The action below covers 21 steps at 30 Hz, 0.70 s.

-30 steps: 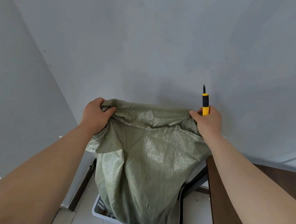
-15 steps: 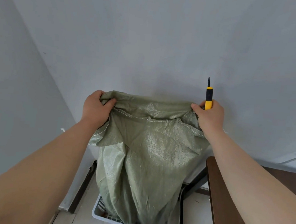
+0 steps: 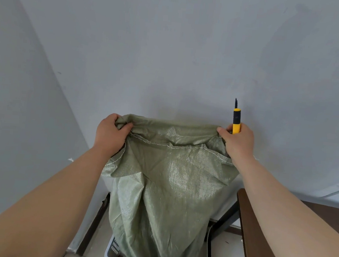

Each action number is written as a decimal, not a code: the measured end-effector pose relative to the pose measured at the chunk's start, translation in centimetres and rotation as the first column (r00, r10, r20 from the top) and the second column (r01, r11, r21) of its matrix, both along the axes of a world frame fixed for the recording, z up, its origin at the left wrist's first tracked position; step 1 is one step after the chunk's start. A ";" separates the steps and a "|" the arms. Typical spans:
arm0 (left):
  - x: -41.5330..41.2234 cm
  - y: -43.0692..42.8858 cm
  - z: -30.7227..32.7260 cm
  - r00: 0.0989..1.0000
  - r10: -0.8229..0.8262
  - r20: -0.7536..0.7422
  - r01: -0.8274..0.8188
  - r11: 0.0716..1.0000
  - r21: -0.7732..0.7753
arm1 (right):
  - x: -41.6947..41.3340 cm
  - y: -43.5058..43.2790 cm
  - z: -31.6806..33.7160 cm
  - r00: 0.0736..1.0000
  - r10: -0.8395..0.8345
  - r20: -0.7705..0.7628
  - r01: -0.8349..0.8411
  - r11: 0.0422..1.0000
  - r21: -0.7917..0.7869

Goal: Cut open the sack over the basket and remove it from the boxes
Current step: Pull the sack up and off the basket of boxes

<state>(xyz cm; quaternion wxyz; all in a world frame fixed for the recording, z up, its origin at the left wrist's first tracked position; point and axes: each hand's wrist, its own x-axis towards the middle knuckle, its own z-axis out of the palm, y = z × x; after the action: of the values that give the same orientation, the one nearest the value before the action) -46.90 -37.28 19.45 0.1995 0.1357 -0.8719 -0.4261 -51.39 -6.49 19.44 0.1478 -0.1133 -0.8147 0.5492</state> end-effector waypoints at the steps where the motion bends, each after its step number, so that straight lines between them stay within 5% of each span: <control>1: 0.0 0.0 0.1 1.000 0.003 -0.006 -0.002 1.000 0.005 | 0.0 0.0 0.1 1.000 -0.005 -0.006 0.005 1.000 -0.004; 21: -0.7 0.2 3.3 0.993 0.013 -0.115 -0.011 1.000 0.015 | 0.0 -0.1 3.3 0.996 -0.020 -0.088 0.017 0.999 -0.034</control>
<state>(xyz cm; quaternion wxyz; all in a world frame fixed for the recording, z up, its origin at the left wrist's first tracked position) -47.58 -37.07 22.71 0.2509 0.1176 -0.8550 -0.4384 -51.43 -6.56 22.72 0.1868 -0.0989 -0.7971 0.5656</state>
